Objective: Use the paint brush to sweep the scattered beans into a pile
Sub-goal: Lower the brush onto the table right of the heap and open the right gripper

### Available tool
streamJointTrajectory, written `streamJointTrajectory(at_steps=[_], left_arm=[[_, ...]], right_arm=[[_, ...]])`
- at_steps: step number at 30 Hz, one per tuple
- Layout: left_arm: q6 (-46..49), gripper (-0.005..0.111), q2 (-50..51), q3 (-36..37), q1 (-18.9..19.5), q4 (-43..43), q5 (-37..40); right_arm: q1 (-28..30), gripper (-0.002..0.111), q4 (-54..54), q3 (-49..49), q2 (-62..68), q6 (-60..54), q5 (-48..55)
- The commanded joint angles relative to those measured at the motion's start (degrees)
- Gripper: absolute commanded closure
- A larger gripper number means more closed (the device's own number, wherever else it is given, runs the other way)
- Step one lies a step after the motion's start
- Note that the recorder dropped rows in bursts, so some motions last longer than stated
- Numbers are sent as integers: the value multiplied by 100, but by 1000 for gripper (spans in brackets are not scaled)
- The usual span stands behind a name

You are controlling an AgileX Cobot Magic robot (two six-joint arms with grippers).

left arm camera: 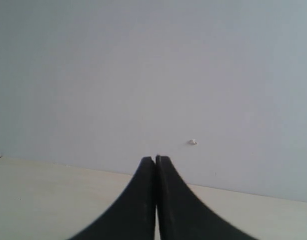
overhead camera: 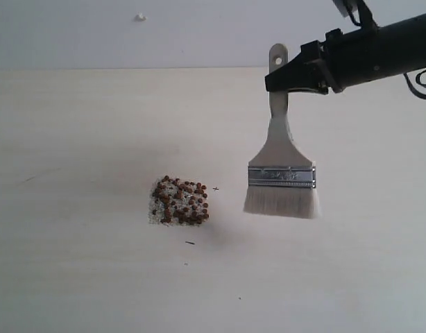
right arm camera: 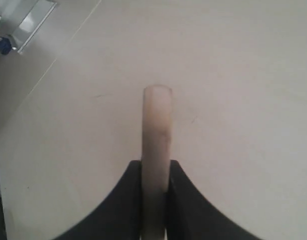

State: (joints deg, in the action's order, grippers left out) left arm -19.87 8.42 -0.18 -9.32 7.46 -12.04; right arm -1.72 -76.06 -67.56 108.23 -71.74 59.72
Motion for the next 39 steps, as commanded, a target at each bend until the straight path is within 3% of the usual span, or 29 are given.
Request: streamJointTrajectory(at_steps=[1, 5, 14, 25, 29, 35, 39], left_arm=[[16, 107, -33, 18, -2, -42, -23], [16, 107, -33, 18, -2, -42, -23], [16, 107, -33, 18, -2, -42, -23], [16, 107, -33, 18, -2, -42, -23], [16, 107, -33, 18, -2, -42, -23], [16, 107, -33, 18, -2, -42, -23], [16, 107, -33, 18, -2, -42, -23]], right_arm=[[32, 108, -84, -65, 393, 286, 181], [-31, 108, -244, -65, 708, 520, 412], [-654, 108, -256, -79, 938, 560, -158], [-667, 107, -194, -79, 1206, 560, -390], [-667, 94, -323, -79, 1206, 548, -424], [-667, 58, -537, -79, 1110, 403, -604], [-657, 52, -537, -79, 892, 413, -1198]])
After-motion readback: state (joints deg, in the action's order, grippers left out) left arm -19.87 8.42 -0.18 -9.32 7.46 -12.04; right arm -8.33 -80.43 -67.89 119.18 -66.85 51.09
